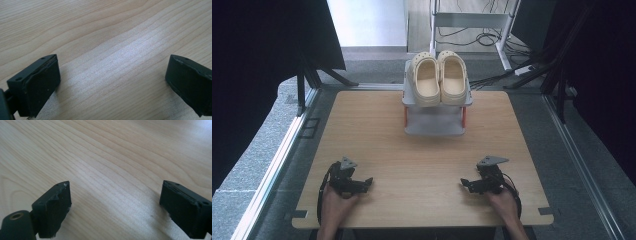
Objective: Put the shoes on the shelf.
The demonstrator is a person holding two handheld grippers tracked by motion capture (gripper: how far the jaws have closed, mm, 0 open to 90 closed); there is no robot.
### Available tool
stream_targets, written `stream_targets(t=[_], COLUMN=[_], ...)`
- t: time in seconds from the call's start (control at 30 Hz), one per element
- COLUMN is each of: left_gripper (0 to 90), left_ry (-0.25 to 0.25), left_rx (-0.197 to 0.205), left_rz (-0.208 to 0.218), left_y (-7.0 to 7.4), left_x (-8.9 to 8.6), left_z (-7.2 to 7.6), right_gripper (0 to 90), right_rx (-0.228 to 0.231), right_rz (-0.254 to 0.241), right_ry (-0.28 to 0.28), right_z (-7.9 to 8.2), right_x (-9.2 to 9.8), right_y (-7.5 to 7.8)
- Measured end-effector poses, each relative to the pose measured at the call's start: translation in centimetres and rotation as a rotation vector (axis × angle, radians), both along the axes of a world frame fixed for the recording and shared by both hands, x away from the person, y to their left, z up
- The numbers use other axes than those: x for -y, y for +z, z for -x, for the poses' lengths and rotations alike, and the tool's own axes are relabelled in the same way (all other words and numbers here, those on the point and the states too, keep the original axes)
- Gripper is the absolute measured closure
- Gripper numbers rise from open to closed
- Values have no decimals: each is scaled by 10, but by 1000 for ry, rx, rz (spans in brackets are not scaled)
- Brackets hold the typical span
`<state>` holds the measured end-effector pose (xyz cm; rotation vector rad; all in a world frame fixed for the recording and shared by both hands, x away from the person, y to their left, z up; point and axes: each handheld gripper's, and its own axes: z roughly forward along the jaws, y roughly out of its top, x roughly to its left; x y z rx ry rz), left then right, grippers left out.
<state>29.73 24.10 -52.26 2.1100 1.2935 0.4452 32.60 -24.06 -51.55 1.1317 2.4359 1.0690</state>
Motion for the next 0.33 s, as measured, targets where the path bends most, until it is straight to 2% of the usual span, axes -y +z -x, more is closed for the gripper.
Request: stream_targets(t=[0.07,0.13,0.33], left_gripper=[0,0,0], left_ry=[0,0,-1], left_rx=[0,0,0], left_rz=[0,0,0], left_y=[0,0,0], left_x=[0,0,0], left_z=[0,0,0], right_gripper=[90,65,62], right_rx=[34,40,41], right_rz=[31,59,60], right_ry=[-2,3,1], right_z=[2,3,3], right_x=[-3,-6,-7], right_y=[-2,-3,-3])
